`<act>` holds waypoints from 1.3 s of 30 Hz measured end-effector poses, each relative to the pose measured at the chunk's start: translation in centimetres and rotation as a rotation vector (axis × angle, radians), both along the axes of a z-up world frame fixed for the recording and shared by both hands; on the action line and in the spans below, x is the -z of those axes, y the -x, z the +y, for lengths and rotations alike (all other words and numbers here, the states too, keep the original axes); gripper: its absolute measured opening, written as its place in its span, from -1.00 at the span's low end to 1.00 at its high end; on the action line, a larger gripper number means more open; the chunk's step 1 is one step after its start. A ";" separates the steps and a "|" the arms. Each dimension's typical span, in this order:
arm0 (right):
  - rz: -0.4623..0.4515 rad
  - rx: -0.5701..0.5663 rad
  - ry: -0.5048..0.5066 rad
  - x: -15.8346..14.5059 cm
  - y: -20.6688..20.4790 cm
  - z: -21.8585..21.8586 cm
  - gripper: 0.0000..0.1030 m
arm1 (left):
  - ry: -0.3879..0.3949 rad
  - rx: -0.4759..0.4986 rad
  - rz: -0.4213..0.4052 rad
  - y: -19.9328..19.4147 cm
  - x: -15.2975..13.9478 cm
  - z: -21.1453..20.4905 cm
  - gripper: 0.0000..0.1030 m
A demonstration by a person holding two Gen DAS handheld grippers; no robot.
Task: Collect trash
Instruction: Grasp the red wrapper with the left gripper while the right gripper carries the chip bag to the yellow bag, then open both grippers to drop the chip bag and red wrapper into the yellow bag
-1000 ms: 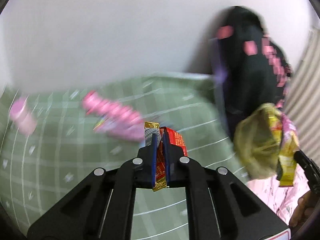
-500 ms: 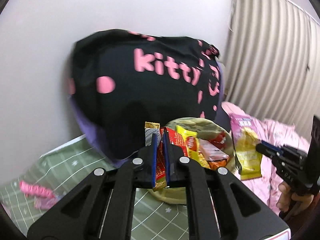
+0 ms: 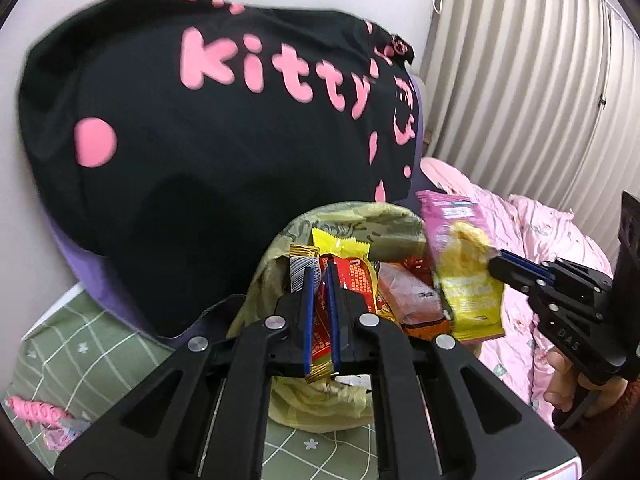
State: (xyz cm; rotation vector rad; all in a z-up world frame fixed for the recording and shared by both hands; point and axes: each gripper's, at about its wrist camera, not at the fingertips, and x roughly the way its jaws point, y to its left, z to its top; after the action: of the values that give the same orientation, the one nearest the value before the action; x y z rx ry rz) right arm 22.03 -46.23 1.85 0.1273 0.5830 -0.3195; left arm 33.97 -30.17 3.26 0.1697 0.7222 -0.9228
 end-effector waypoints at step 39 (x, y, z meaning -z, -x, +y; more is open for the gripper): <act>-0.059 -0.025 0.044 0.2 -0.4 3.7 -0.28 | 0.089 -0.190 0.037 0.2 0.7 7.9 -0.31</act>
State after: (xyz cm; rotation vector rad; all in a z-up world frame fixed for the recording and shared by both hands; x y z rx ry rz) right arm 22.44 -42.55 1.61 0.0865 0.5184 -0.3032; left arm 33.81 -22.23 2.57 0.0054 0.7169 -0.7767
